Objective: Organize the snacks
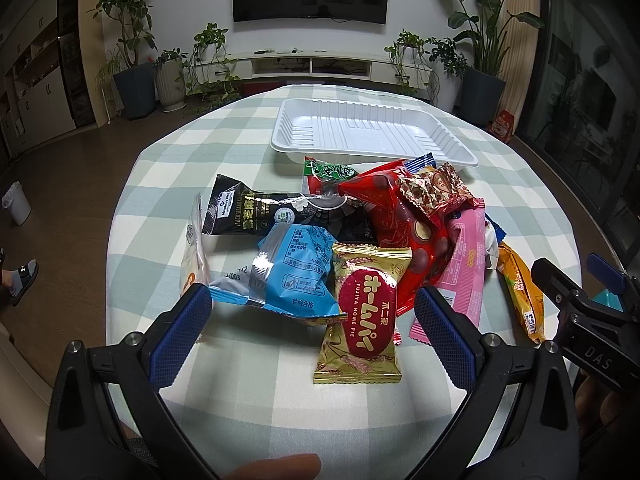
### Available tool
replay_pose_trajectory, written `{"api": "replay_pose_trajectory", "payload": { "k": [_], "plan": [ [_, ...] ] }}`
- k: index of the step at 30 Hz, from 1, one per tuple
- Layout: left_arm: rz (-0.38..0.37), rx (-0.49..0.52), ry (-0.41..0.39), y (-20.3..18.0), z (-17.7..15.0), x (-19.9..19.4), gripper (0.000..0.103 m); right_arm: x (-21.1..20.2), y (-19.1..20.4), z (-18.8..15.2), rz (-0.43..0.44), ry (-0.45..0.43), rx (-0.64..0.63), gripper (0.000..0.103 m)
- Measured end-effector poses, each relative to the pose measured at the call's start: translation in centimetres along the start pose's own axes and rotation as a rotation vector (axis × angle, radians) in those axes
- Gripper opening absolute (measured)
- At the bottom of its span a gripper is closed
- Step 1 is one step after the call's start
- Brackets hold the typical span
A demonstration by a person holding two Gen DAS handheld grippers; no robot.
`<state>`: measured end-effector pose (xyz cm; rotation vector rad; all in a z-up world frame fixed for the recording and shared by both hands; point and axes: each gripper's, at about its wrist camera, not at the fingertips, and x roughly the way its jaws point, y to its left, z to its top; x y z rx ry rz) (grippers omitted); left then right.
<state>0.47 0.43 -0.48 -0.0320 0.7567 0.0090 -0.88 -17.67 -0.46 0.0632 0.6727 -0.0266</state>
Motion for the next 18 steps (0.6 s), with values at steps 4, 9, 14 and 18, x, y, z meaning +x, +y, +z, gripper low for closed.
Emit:
{"api": "replay_pose_trajectory", "payload": {
  "k": [4, 9, 14, 18],
  "plan": [
    [0.0, 0.0, 0.0, 0.0, 0.0, 0.0, 0.103, 0.01, 0.02, 0.02, 0.0, 0.001, 0.0, 0.103],
    [0.001, -0.001, 0.0, 0.03, 0.01, 0.02, 0.103, -0.03, 0.06, 0.12, -0.001, 0.002, 0.0, 0.103],
    [0.001, 0.0, 0.001, 0.02, 0.0, 0.02, 0.103, -0.06, 0.06, 0.13, -0.001, 0.003, 0.0, 0.103],
    [-0.001, 0.0, 0.0, 0.02, 0.0, 0.0, 0.103, -0.09, 0.03, 0.06, -0.001, 0.002, 0.0, 0.103]
  ]
}}
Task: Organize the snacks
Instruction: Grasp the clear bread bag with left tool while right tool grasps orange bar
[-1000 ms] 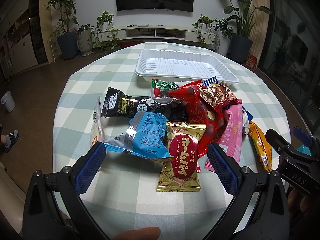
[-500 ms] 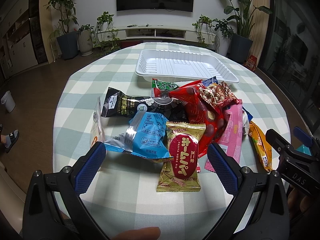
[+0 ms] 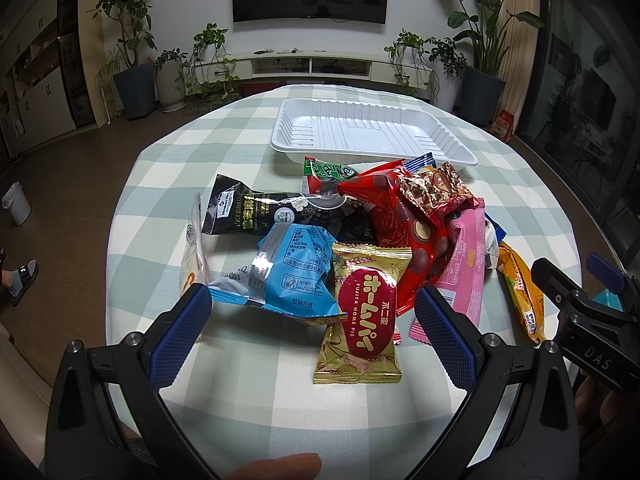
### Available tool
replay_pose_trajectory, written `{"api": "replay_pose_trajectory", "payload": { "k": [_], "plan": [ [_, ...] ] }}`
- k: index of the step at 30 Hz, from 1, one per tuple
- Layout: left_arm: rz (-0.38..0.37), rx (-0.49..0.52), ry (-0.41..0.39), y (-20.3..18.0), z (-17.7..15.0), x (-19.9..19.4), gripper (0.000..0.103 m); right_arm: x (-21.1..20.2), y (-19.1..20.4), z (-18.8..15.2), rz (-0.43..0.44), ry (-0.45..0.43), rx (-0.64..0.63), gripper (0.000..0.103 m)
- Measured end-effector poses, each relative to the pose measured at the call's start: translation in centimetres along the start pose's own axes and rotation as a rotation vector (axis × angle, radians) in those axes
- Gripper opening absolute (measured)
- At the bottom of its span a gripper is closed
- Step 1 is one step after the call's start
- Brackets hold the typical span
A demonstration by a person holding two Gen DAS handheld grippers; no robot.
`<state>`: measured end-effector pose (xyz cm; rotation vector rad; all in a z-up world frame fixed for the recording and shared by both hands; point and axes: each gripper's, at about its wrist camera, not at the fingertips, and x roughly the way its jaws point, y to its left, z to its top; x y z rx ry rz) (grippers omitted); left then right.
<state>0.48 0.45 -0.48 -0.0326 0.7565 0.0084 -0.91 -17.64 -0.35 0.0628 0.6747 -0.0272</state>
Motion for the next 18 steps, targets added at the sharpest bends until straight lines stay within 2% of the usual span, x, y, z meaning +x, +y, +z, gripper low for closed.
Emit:
{"api": "replay_pose_trajectory", "payload": {
  "k": [8, 10, 12, 13, 15, 18],
  "plan": [
    [-0.024, -0.036, -0.036, 1.5, 0.3, -1.0, 0.103, -0.6, -1.1, -0.2, 0.025, -0.035, 0.043, 0.103],
    [-0.05, -0.041, 0.001, 2.5, 0.4, -0.9, 0.103, -0.9, -1.7, 0.5, 0.041, -0.053, 0.087, 0.103],
    [-0.117, -0.094, 0.071, 3.9, 0.1, -0.8, 0.103, -0.9, -2.5, 0.7, 0.046, -0.057, 0.121, 0.103],
    [-0.121, -0.111, 0.08, 4.3, -0.1, -1.0, 0.103, -0.9, -2.6, 0.7, 0.048, -0.056, 0.129, 0.103],
    [-0.105, -0.116, 0.077, 4.7, -0.3, -1.7, 0.103, -0.7, -2.9, 0.9, 0.057, -0.044, 0.15, 0.103],
    [-0.015, -0.057, 0.119, 5.0, 0.3, -2.1, 0.103, -0.9, -2.9, 1.1, 0.078, -0.044, 0.154, 0.103]
  ]
}}
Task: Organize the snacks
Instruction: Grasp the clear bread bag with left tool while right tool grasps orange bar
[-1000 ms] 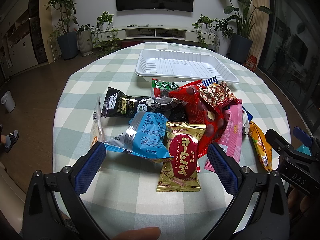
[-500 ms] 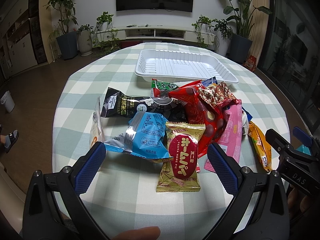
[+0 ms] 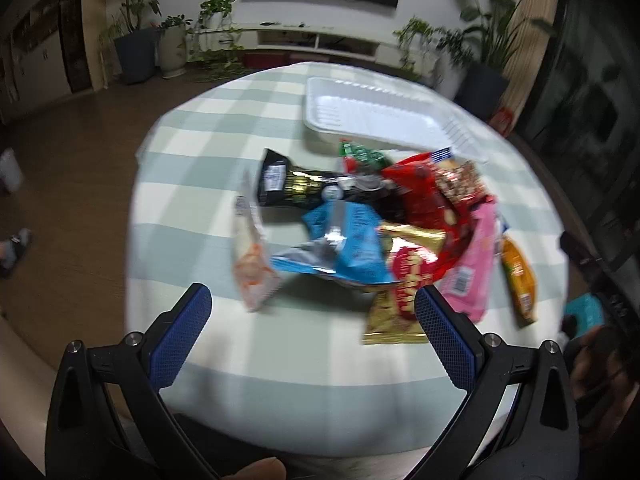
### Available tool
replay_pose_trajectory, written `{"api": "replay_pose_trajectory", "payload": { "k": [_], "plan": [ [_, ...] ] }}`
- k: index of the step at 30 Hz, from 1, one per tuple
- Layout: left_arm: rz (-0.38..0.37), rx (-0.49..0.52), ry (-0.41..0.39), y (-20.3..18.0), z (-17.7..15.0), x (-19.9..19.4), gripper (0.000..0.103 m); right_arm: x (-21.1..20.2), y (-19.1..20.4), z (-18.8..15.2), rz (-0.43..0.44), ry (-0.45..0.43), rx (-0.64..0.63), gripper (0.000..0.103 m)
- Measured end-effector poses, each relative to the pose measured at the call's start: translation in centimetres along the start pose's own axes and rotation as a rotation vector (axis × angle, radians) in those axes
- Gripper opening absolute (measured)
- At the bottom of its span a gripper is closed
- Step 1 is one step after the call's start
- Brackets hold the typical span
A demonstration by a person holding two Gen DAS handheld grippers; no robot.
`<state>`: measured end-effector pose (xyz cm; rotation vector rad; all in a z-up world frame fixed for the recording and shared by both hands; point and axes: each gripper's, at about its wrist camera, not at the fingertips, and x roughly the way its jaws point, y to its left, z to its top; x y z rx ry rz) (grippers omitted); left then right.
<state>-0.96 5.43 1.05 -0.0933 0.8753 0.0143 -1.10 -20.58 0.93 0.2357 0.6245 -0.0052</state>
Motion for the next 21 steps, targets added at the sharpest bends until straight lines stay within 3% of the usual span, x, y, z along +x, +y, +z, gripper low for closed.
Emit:
{"api": "replay_pose_trajectory", "payload": {
  "k": [2, 5, 8, 12, 21],
  "plan": [
    [0.061, 0.007, 0.036, 0.9, 0.5, 0.0, 0.103, -0.3, 0.2, 0.1, 0.014, -0.008, -0.01, 0.103],
    [0.103, -0.077, 0.071, 3.7, 1.0, -0.4, 0.103, -0.6, 0.1, 0.2, 0.033, -0.006, -0.01, 0.103],
    [0.042, -0.172, 0.118, 6.8, 1.8, -0.3, 0.103, -0.6, -0.5, 0.3, 0.05, 0.006, 0.021, 0.103],
    [0.094, -0.102, 0.158, 7.0, 3.3, 1.0, 0.103, -0.3, -0.9, 0.5, 0.073, 0.032, 0.048, 0.103],
    [0.089, -0.086, 0.226, 5.3, 5.3, 6.2, 0.099, -0.2, -0.8, 0.3, 0.082, 0.046, 0.048, 0.103]
  ]
}}
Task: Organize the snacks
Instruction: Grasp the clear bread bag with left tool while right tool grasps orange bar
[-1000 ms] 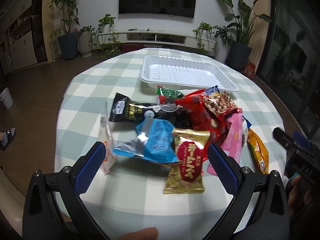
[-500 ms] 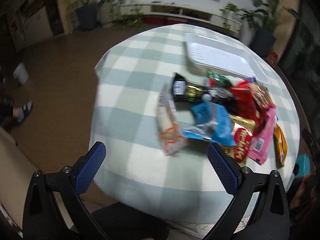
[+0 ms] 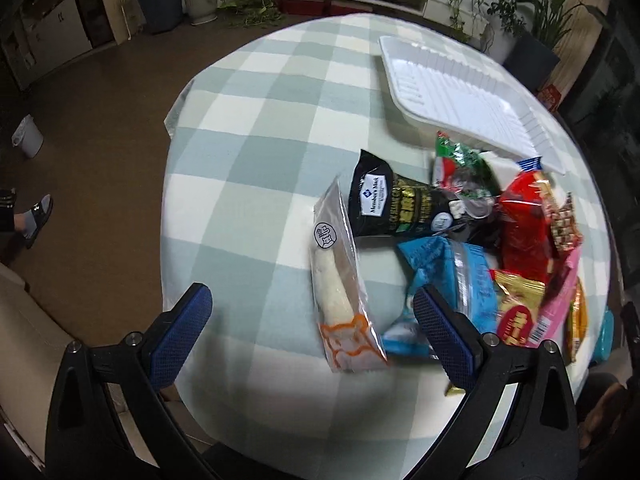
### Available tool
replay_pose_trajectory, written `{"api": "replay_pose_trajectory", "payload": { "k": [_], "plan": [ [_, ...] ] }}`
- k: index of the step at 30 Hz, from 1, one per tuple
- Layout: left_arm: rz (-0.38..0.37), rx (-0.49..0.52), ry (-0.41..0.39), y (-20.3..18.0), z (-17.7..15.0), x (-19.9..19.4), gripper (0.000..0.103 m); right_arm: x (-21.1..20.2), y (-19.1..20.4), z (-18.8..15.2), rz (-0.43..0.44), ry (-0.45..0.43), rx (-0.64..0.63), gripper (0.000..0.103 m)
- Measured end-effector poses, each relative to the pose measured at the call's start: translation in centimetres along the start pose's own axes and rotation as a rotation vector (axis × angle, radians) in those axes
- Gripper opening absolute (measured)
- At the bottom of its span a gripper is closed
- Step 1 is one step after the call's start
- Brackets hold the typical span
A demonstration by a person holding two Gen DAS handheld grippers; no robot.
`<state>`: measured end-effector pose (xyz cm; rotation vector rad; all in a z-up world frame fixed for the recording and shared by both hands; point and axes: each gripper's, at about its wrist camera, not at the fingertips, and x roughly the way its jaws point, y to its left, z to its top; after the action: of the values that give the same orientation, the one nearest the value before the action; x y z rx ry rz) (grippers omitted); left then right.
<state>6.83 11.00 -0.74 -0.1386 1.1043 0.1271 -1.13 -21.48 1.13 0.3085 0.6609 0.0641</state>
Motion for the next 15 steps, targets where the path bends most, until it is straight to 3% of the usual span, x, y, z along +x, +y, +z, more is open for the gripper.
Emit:
{"api": "replay_pose_trajectory", "payload": {
  "k": [2, 5, 9, 11, 15],
  "plan": [
    [0.038, 0.006, 0.021, 0.0, 0.1, 1.1, 0.079, 0.1, 0.0, 0.0, 0.0, 0.003, -0.003, 0.103],
    [0.003, -0.023, 0.042, 0.9, -0.3, 2.3, 0.066, 0.1, 0.0, 0.0, 0.0, 0.005, -0.004, 0.103],
    [0.029, -0.024, 0.037, 1.1, -0.3, 2.6, 0.048, 0.3, 0.2, -0.2, 0.0, 0.014, -0.013, 0.103],
    [0.026, -0.003, 0.031, 0.7, -0.3, 2.6, 0.027, 0.4, 0.3, -0.2, 0.002, 0.015, -0.02, 0.103],
    [0.034, 0.016, 0.014, 0.3, -0.5, 2.3, 0.022, 0.4, 0.2, -0.2, 0.008, 0.012, -0.025, 0.097]
  ]
}}
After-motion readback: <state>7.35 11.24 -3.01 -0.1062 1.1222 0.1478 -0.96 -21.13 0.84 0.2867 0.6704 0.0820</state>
